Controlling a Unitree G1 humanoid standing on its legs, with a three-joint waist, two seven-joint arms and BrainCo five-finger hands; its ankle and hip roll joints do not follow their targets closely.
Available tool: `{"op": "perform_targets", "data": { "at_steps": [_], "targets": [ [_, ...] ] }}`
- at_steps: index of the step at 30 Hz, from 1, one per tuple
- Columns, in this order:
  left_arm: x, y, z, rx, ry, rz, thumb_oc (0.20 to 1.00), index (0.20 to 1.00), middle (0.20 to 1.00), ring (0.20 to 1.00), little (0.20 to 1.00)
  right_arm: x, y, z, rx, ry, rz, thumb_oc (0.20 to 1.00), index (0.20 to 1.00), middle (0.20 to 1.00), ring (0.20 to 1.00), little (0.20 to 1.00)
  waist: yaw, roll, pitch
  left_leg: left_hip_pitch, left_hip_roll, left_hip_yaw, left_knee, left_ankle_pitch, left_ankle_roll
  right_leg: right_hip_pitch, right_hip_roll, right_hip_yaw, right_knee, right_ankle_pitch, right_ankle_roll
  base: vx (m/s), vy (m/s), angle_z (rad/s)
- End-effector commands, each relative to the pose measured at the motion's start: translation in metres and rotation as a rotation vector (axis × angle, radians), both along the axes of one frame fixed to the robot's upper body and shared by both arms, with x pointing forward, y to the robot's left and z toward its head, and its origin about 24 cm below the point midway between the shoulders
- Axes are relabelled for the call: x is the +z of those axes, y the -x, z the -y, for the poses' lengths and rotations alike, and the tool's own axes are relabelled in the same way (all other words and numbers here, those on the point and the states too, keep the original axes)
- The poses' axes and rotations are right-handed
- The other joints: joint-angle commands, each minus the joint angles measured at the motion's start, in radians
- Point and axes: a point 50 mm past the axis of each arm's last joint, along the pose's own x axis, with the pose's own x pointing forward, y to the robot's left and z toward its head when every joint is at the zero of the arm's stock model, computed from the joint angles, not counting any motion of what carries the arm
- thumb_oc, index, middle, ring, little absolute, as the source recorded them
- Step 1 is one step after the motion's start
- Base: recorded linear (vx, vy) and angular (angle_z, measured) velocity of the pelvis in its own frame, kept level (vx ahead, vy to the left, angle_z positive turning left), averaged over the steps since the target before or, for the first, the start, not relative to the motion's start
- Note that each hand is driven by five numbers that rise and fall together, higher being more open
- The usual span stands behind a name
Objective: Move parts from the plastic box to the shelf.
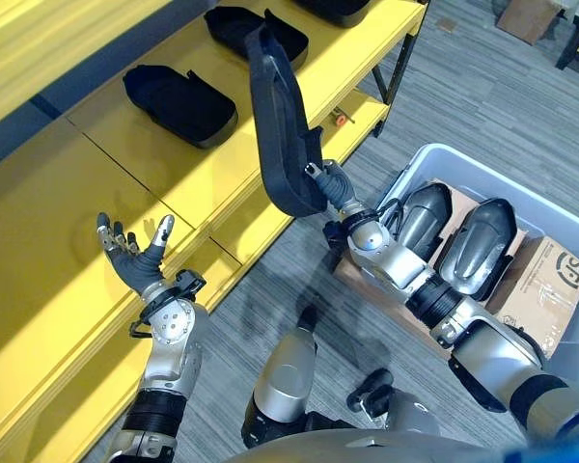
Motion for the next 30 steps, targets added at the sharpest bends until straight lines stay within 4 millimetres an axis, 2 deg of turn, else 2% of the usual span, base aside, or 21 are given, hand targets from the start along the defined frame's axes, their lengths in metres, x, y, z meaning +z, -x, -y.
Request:
{"op": "perform_targets", "data": {
  "at_steps": [1,3,4,5,6,7,9,10,11,15,21,23,25,26,27,28,30],
  "targets": [
    [0.026,0.006,-0.004,-0.034,-0.159,0.092,1.0,1.0,1.0,1.0,1.0,0.063,0.015,-0.029,0.131,-0.146,0.234,0.2,0.2,0.2,0.2,0.2,0.004,-0.033,-0.014,-0.008,-0.028,-0.058,-0.054,0.064,-0.001,0.12,-0.076,0.075,0.054,0.145,0.06,0.0,0.102,-0.1],
    [0.023,0.005,-0.003,-0.037,-0.149,0.08,1.0,1.0,1.0,1.0,1.0,0.061,0.017,-0.028,0.13,-0.15,0.227,0.2,0.2,0.2,0.2,0.2,-0.036,-0.035,-0.014,-0.014,-0.045,-0.083,-0.069,0.076,0.017,0.035,0.036,0.145,0.056,0.084,0.025,0.01,0.072,0.08],
    [0.021,0.005,-0.003,-0.03,-0.147,0.078,1.0,1.0,1.0,1.0,1.0,0.06,0.018,-0.029,0.136,-0.153,0.222,0.2,0.2,0.2,0.2,0.2,-0.049,-0.033,-0.011,-0.011,-0.048,-0.082,-0.071,0.075,0.02,-0.002,0.065,0.157,0.073,0.071,0.017,0.01,0.059,0.42],
    [0.021,0.005,-0.004,-0.011,-0.128,0.088,1.0,1.0,1.0,1.0,1.0,0.061,0.018,-0.032,0.162,-0.143,0.227,0.2,0.2,0.2,0.2,0.2,-0.07,-0.022,0.002,0.0,-0.046,-0.069,-0.085,0.081,0.019,-0.072,0.117,0.155,0.081,0.063,-0.004,-0.03,0.036,0.51],
    [0.021,0.003,-0.003,-0.01,-0.12,0.094,1.0,1.0,1.0,1.0,1.0,0.062,0.018,-0.034,0.167,-0.136,0.232,0.2,0.2,0.2,0.2,0.2,-0.087,-0.022,0.008,-0.001,-0.056,-0.075,-0.09,0.079,0.022,-0.097,0.157,0.18,0.062,0.069,-0.014,-0.02,-0.013,0.16],
    [0.022,0.001,0.0,-0.023,-0.119,0.096,1.0,1.0,1.0,1.0,1.0,0.062,0.018,-0.032,0.156,-0.136,0.231,0.2,0.2,0.2,0.2,0.2,-0.107,-0.028,0.01,-0.006,-0.079,-0.096,-0.094,0.072,0.025,-0.104,0.212,0.229,0.015,0.074,-0.027,0.06,-0.098,-0.05],
    [0.021,-0.007,0.012,-0.091,-0.127,0.087,1.0,1.0,1.0,1.0,1.0,0.06,0.017,-0.027,0.093,-0.138,0.23,0.2,0.2,0.2,0.2,0.2,-0.148,-0.035,-0.007,-0.029,-0.14,-0.196,-0.109,0.082,0.043,-0.149,0.318,0.385,-0.03,0.095,-0.051,0.14,-0.159,0.31],
    [0.021,-0.009,0.015,-0.105,-0.13,0.083,1.0,1.0,1.0,1.0,1.0,0.059,0.016,-0.025,0.08,-0.139,0.231,0.2,0.2,0.2,0.2,0.2,-0.155,-0.038,-0.018,-0.035,-0.155,-0.221,-0.121,0.09,0.047,-0.148,0.335,0.412,-0.051,0.103,-0.057,0.15,-0.176,1.19],
    [0.021,-0.011,0.017,-0.12,-0.131,0.073,1.0,1.0,1.0,1.0,1.0,0.057,0.015,-0.022,0.064,-0.141,0.229,0.2,0.2,0.2,0.2,0.2,-0.16,-0.042,-0.031,-0.042,-0.174,-0.255,-0.124,0.097,0.049,-0.151,0.345,0.438,-0.066,0.113,-0.057,0.09,-0.127,1.83],
    [0.021,-0.011,0.018,-0.122,-0.132,0.071,1.0,1.0,1.0,1.0,1.0,0.054,0.016,-0.016,0.074,-0.134,0.252,0.2,0.2,0.2,0.2,0.2,-0.166,-0.047,-0.043,-0.05,-0.185,-0.29,-0.145,0.11,0.052,-0.144,0.356,0.462,-0.097,0.114,-0.066,0.05,-0.16,0.93],
    [0.02,-0.01,0.016,-0.121,-0.107,0.061,1.0,1.0,1.0,1.0,1.0,0.05,0.02,-0.014,0.088,-0.122,0.25,0.2,0.2,0.2,0.2,0.2,-0.169,-0.04,-0.038,-0.049,-0.184,-0.288,-0.125,0.099,0.042,-0.13,0.358,0.433,-0.083,0.087,-0.082,0.02,-0.116,0.05],
    [0.016,-0.01,0.018,-0.134,-0.093,0.043,1.0,1.0,1.0,1.0,1.0,0.046,0.021,-0.012,0.083,-0.119,0.244,0.2,0.2,0.2,0.2,0.2,-0.176,-0.037,-0.041,-0.04,-0.176,-0.26,-0.119,0.093,0.035,-0.113,0.352,0.416,-0.096,0.088,-0.081,0.05,-0.107,0.16],
    [0.014,-0.012,0.022,-0.174,-0.105,0.023,1.0,1.0,1.0,1.0,1.0,0.039,0.022,-0.006,0.058,-0.107,0.243,0.2,0.2,0.2,0.2,0.2,-0.198,-0.03,-0.045,-0.025,-0.147,-0.153,-0.108,0.083,0.019,-0.081,0.329,0.36,-0.122,0.092,-0.075,0.05,-0.116,0.23],
    [0.012,-0.014,0.03,-0.223,-0.108,0.012,1.0,1.0,1.0,1.0,1.0,0.034,0.023,0.0,0.03,-0.095,0.242,0.2,0.2,0.2,0.2,0.2,-0.218,-0.023,-0.046,-0.017,-0.119,-0.066,-0.078,0.069,0.006,-0.065,0.305,0.314,-0.127,0.093,-0.071,0.01,-0.076,1.28],
    [0.006,-0.011,0.037,-0.254,-0.092,-0.004,1.0,1.0,1.0,1.0,1.0,0.031,0.022,0.002,0.026,-0.074,0.236,0.2,0.2,0.2,0.2,0.2,-0.234,-0.023,-0.042,-0.025,-0.059,-0.007,0.035,0.041,-0.007,-0.064,0.262,0.275,-0.095,0.088,-0.078,-0.01,-0.036,1.74],
    [0.005,-0.01,0.038,-0.254,-0.091,-0.006,1.0,1.0,1.0,1.0,1.0,0.031,0.022,0.002,0.027,-0.072,0.236,0.2,0.2,0.2,0.2,0.2,-0.236,-0.022,-0.041,-0.029,-0.047,-0.004,0.056,0.041,-0.009,-0.065,0.257,0.27,-0.087,0.085,-0.08,-0.03,0.023,1.72],
    [0.001,-0.007,0.039,-0.247,-0.085,-0.017,1.0,1.0,1.0,1.0,1.0,0.032,0.021,-0.002,0.042,-0.07,0.234,0.2,0.2,0.2,0.2,0.2,-0.242,-0.022,-0.042,-0.02,0.014,-0.009,0.099,0.051,-0.014,-0.074,0.24,0.258,-0.042,0.068,-0.089,-0.01,0.073,0.48]
  ]
}}
